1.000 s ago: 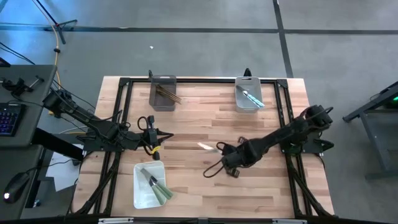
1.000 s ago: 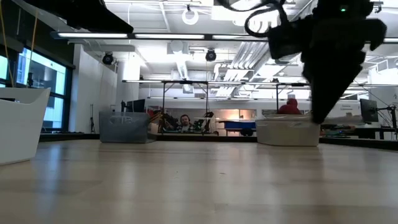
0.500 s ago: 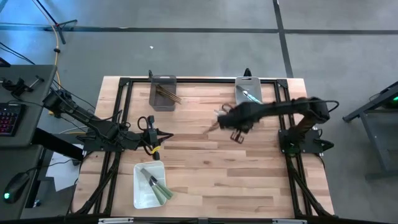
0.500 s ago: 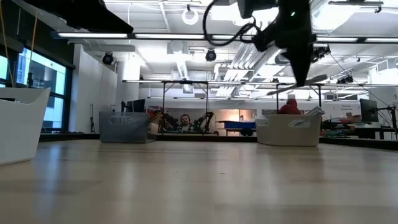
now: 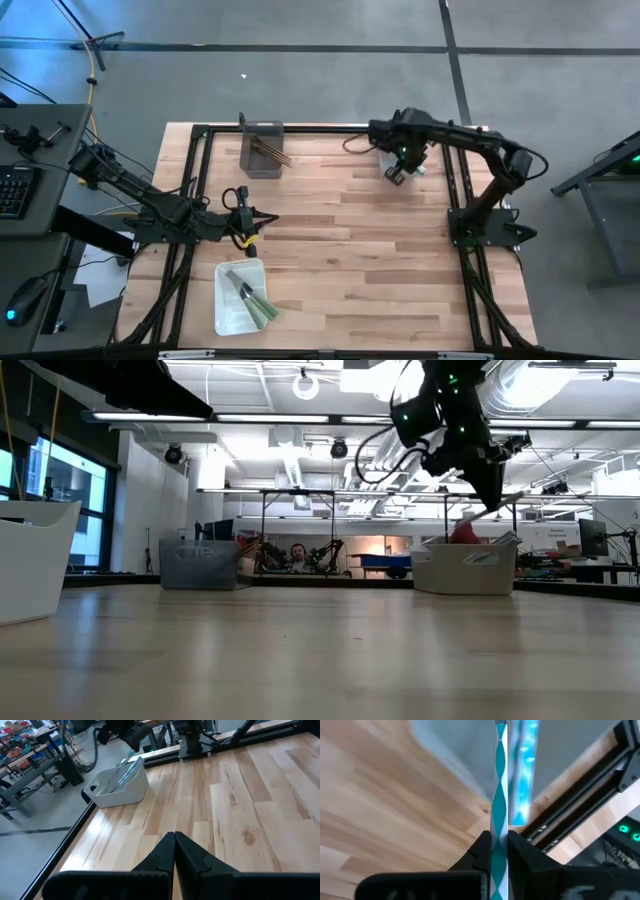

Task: Sort silverware by color (type)
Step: Put the blue table knife into the gray bin, then return to Home Position

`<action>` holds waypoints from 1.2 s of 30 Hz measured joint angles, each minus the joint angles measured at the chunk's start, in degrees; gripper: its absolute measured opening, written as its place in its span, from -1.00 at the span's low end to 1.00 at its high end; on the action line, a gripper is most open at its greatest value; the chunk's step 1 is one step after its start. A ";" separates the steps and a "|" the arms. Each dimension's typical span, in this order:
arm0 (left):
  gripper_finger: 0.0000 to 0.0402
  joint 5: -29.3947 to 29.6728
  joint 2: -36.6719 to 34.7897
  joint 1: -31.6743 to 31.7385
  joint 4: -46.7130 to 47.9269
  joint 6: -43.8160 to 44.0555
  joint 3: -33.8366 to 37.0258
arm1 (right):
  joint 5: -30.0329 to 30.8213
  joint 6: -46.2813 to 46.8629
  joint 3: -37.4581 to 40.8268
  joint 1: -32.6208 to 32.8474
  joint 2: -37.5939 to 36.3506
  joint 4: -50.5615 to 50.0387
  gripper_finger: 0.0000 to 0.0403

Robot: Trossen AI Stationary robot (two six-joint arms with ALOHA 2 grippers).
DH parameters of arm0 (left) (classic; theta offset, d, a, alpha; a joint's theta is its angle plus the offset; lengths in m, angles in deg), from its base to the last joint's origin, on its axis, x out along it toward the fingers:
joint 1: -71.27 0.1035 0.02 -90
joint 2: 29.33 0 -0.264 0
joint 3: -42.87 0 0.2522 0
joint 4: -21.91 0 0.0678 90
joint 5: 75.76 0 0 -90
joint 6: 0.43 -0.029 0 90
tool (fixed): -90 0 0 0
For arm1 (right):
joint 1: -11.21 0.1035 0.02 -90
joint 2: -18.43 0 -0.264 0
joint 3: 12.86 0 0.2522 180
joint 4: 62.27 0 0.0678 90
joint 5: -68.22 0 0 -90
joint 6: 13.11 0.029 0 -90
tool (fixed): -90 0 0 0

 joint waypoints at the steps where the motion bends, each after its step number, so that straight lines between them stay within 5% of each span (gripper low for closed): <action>1: -1.00 0.00 0.00 0.00 -0.01 0.03 0.00 | 0.00 -0.95 0.00 -1.37 0.00 -0.04 -0.92; 23: -1.00 0.00 0.00 0.02 -0.23 1.07 0.00 | -4.05 -6.79 0.00 -14.98 3.16 3.67 -0.90; 30: -1.00 -4.69 -0.02 2.38 -0.33 2.99 0.02 | -3.48 -9.48 0.00 -14.97 3.22 8.97 -0.57; 36: -1.00 -14.21 -0.69 8.48 -12.90 -0.57 7.15 | -3.00 -13.83 0.02 -13.92 1.22 14.15 -0.36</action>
